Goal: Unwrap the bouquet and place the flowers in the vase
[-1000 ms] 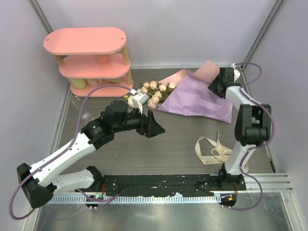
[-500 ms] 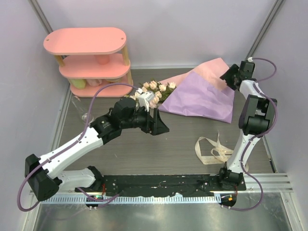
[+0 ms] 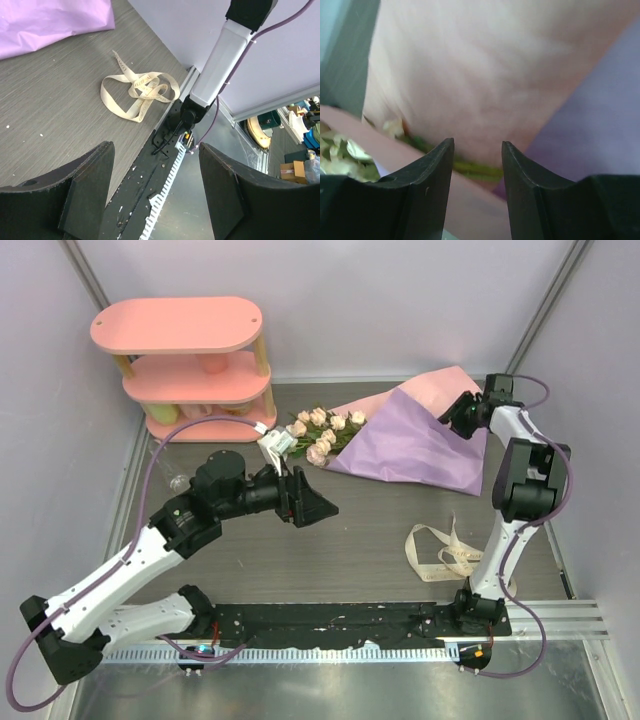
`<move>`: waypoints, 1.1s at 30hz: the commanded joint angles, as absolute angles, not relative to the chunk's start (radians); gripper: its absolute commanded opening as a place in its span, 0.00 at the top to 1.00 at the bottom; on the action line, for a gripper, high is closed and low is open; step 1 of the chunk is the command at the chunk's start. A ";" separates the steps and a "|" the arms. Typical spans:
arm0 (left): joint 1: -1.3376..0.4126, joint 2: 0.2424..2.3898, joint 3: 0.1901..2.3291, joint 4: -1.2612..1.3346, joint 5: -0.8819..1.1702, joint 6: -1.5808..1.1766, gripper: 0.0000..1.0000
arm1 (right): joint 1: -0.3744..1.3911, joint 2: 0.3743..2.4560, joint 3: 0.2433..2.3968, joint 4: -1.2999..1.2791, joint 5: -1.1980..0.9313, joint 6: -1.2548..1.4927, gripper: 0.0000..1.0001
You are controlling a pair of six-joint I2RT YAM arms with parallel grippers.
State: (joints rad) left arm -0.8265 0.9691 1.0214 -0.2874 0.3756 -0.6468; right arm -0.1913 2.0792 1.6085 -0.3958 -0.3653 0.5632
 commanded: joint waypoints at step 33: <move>-0.825 1.121 1.023 -0.190 0.425 -0.647 0.26 | 0.171 1.293 0.958 -0.359 -0.092 0.657 0.49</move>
State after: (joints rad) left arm -0.8265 1.0489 0.9661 -0.2813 0.4198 -0.6472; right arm -0.0036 1.1622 0.8387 -0.5034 -0.2436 0.6575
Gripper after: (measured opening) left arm 0.753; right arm 0.518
